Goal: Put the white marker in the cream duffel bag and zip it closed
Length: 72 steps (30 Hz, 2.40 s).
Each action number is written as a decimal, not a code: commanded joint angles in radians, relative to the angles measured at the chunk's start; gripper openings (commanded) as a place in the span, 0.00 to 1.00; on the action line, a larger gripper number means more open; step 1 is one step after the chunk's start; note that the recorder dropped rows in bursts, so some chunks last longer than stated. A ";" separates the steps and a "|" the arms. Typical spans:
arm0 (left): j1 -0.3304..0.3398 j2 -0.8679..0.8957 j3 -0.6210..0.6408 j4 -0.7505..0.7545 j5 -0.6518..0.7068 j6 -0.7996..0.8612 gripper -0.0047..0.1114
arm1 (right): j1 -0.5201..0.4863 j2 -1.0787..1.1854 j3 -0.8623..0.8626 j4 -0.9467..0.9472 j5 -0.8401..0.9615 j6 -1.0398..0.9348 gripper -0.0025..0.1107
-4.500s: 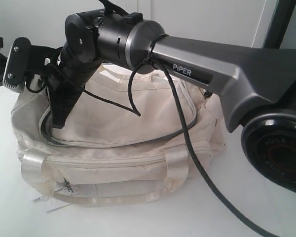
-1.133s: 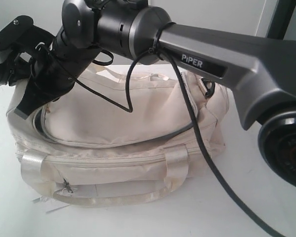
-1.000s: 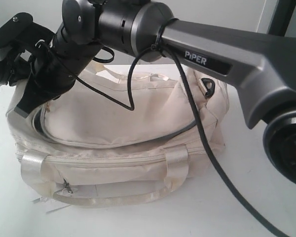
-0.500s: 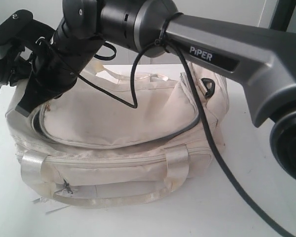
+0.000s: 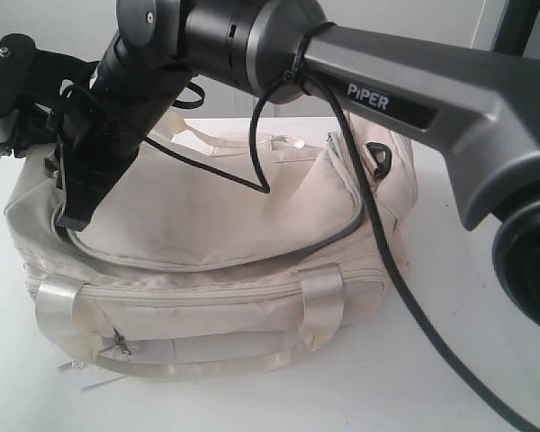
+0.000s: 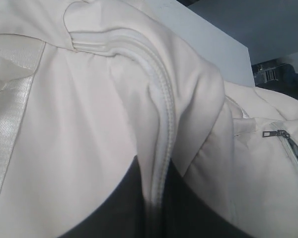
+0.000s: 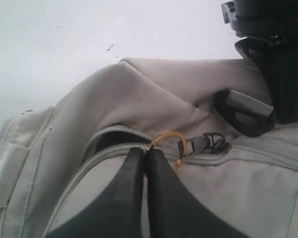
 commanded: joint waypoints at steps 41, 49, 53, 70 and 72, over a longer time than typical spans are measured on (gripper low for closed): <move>0.013 -0.002 -0.007 -0.078 0.011 0.004 0.04 | -0.002 0.179 -0.003 -0.151 -0.403 0.077 0.49; 0.013 -0.002 -0.007 -0.078 0.013 0.018 0.04 | -0.003 0.133 -0.010 -0.142 -0.441 0.174 0.02; 0.013 -0.002 -0.007 -0.078 0.013 0.023 0.04 | -0.003 0.092 -0.012 -0.114 -0.365 0.174 0.02; 0.013 -0.002 -0.007 -0.078 0.019 0.029 0.04 | -0.006 0.204 -0.014 -0.112 -0.566 0.301 0.52; 0.013 -0.002 -0.007 -0.078 0.019 0.033 0.04 | -0.006 0.206 -0.014 -0.116 -0.534 0.301 0.37</move>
